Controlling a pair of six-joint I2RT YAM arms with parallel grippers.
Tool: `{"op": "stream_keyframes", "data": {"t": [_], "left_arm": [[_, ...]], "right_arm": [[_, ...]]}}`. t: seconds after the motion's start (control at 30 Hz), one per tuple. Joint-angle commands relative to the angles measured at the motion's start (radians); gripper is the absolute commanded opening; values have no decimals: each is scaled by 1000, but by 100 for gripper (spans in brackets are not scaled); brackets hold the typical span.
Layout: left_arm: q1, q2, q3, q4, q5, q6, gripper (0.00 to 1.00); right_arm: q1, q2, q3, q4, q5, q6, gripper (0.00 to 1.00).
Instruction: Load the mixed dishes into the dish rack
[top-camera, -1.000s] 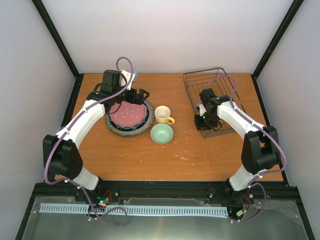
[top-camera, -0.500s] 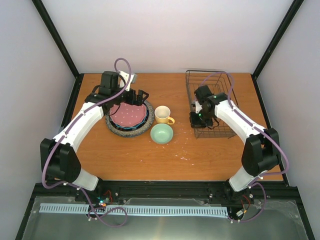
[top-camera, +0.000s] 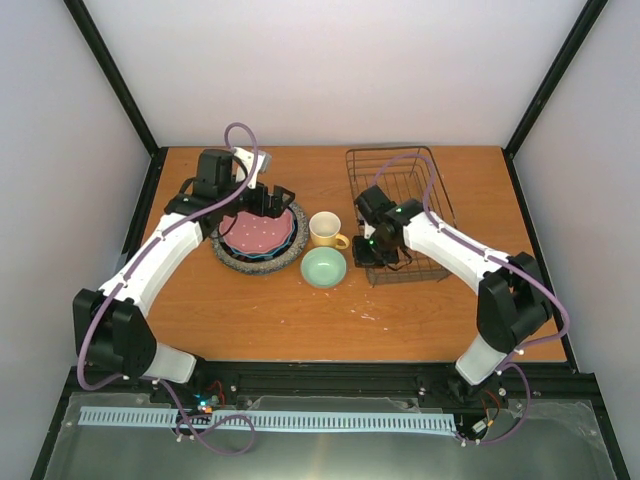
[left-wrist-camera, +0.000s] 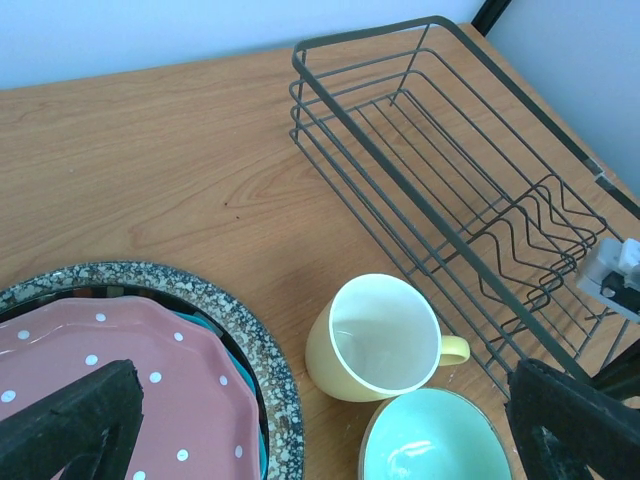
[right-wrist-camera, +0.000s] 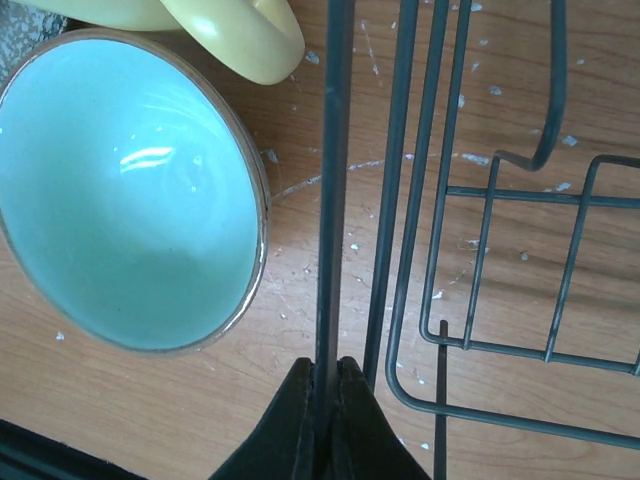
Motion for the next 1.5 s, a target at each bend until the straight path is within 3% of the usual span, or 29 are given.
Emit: {"op": "stream_keyframes", "data": {"t": [0.0, 0.53, 0.8, 1.47], "left_arm": [[8, -38, -13, 16, 14, -9, 100], [10, -99, -53, 19, -10, 2, 100], [10, -98, -55, 23, -13, 4, 100], [12, -72, -26, 31, -19, -6, 100]], "right_arm": [[31, 18, -17, 82, 26, 135, 3], [74, 101, 30, 146, 126, 259, 4], [80, 107, 41, 115, 147, 243, 25], [78, 1, 142, -46, 293, 202, 43]]}}
